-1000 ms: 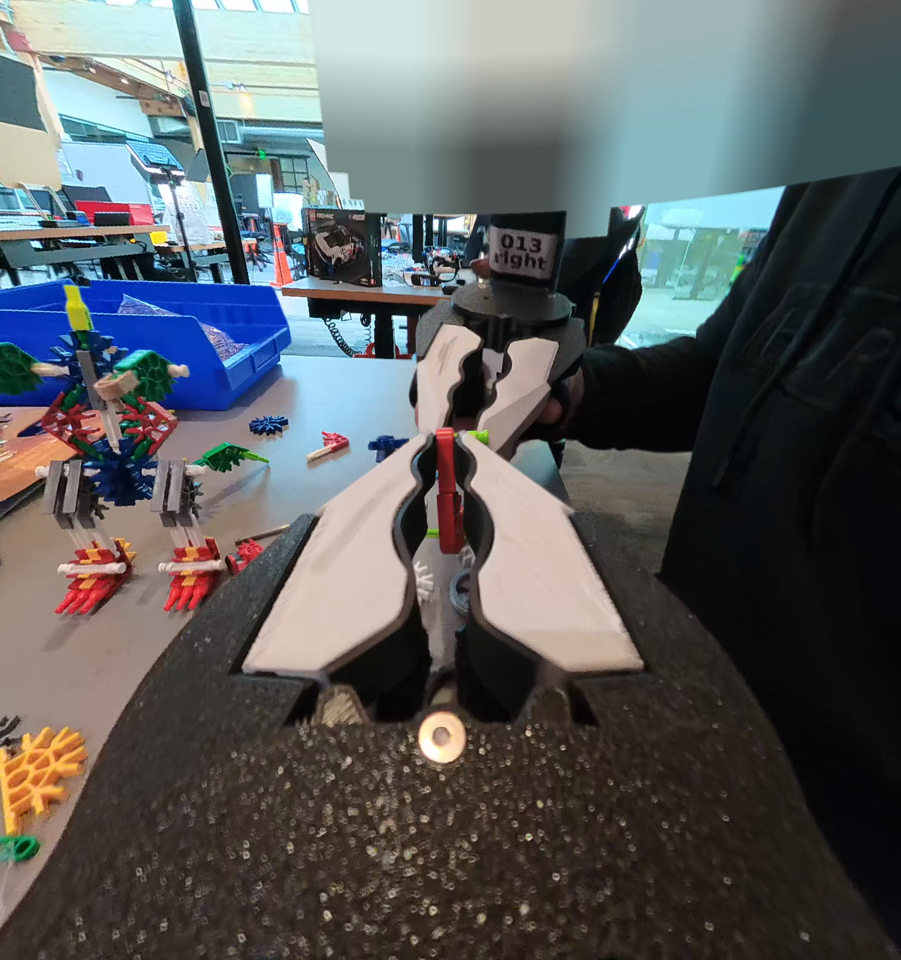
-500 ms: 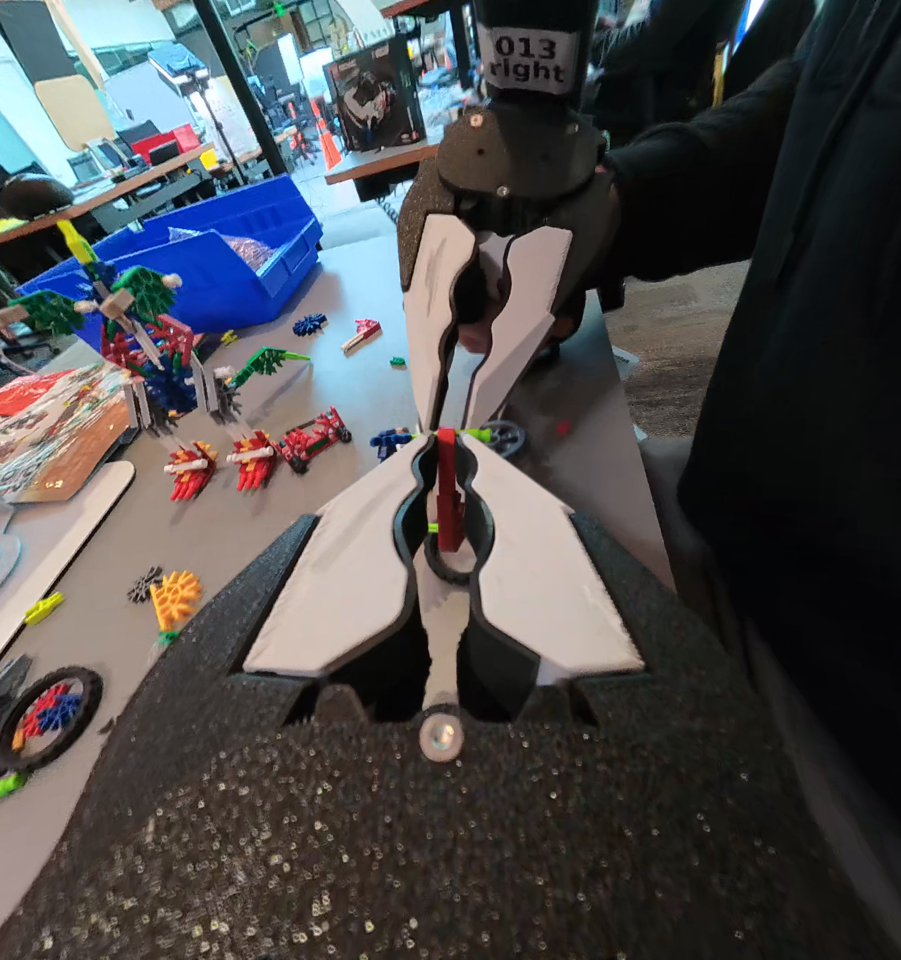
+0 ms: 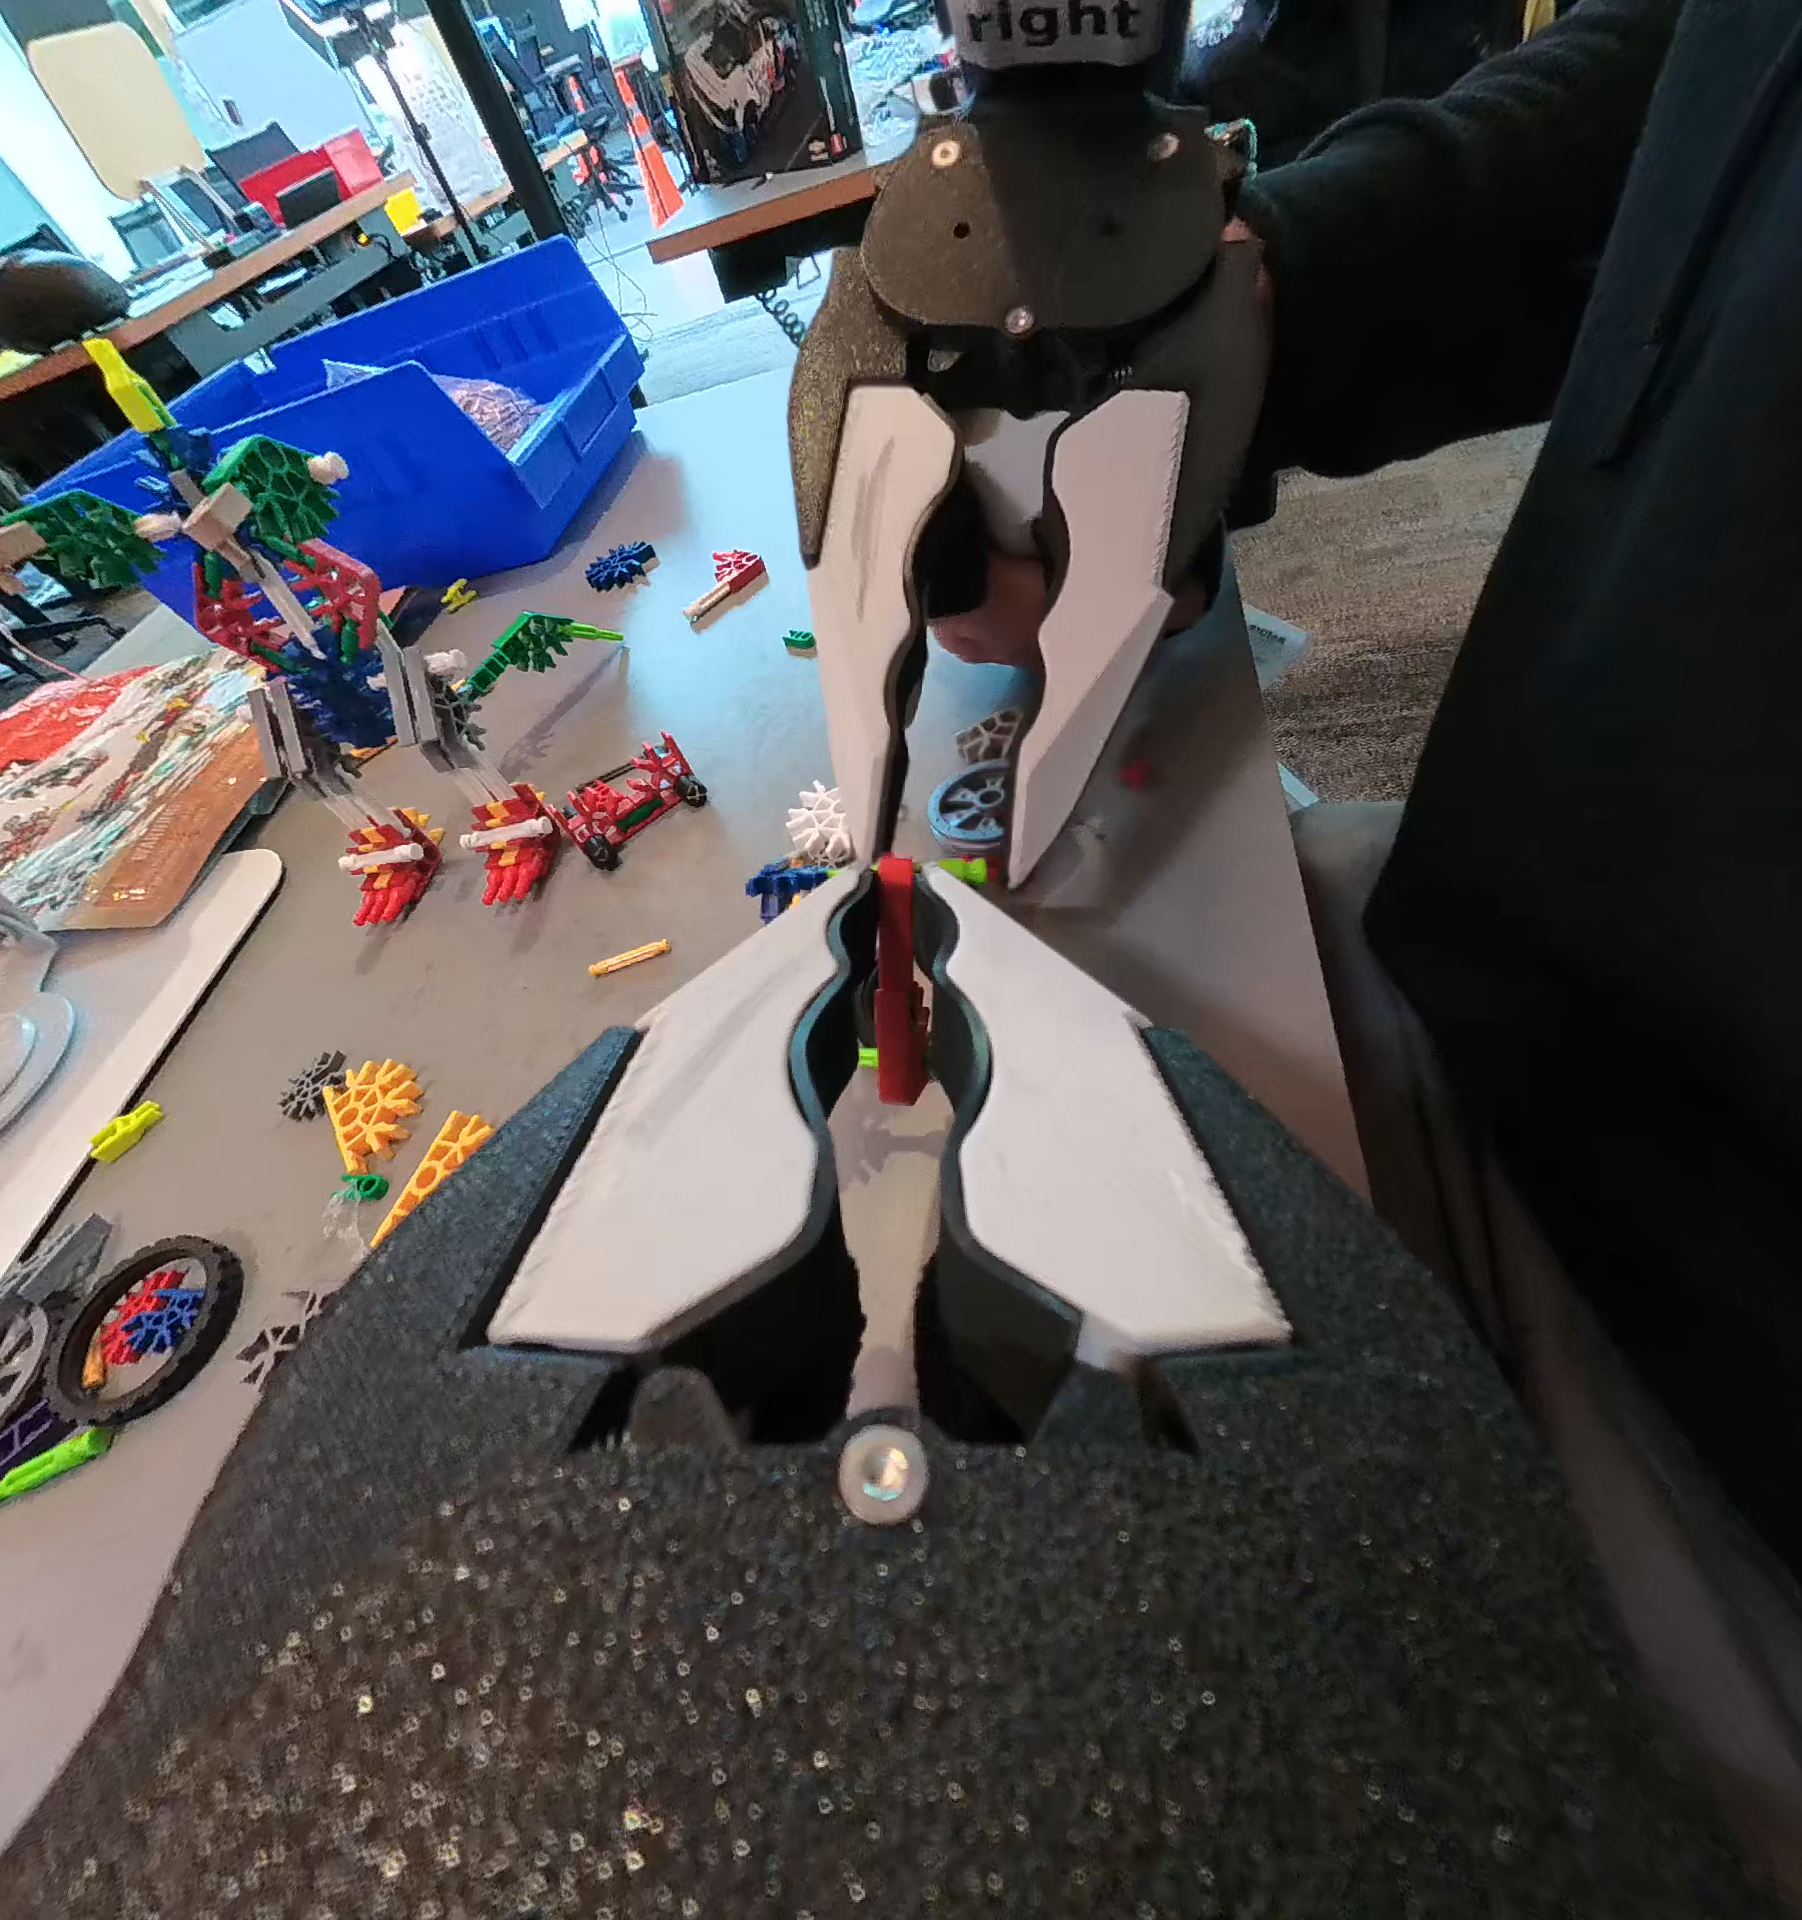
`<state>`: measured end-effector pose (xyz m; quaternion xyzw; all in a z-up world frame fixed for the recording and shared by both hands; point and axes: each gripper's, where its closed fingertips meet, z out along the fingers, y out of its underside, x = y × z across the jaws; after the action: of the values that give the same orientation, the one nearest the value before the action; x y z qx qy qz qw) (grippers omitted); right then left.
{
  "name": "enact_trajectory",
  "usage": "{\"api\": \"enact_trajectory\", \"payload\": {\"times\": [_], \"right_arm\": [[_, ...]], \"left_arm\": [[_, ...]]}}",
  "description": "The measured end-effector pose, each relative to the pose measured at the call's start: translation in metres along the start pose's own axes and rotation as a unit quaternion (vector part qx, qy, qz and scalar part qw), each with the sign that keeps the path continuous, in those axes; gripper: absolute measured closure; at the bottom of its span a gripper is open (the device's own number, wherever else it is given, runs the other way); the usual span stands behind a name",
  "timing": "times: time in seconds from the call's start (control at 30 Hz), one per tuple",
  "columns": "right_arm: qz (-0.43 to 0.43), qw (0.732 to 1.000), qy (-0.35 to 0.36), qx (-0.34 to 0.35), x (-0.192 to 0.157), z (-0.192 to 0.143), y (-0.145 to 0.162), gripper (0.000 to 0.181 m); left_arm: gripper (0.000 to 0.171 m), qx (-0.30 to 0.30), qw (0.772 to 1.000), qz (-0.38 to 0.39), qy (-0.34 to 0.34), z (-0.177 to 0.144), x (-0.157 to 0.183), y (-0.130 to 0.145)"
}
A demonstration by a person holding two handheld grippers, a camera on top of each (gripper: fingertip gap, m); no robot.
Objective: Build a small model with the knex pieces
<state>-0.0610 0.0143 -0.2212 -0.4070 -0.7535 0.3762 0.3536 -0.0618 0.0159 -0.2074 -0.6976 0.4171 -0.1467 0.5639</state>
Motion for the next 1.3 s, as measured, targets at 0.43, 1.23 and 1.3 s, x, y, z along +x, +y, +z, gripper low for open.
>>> {"api": "enact_trajectory", "payload": {"times": [0.43,1.23,1.3], "right_arm": [[-0.002,1.000,0.005,-0.009,0.002,0.006,0.001,0.161],[0.005,1.000,0.009,-0.010,0.001,0.022,-0.018,0.162],[0.004,1.000,0.012,-0.008,-0.001,0.033,-0.025,0.162]], "left_arm": [[0.168,-0.009,1.000,-0.020,0.021,0.000,0.001,0.003],[0.167,-0.058,0.998,-0.007,0.002,-0.018,-0.006,-0.001],[0.168,-0.088,0.996,0.001,0.001,-0.028,-0.007,0.001]]}}
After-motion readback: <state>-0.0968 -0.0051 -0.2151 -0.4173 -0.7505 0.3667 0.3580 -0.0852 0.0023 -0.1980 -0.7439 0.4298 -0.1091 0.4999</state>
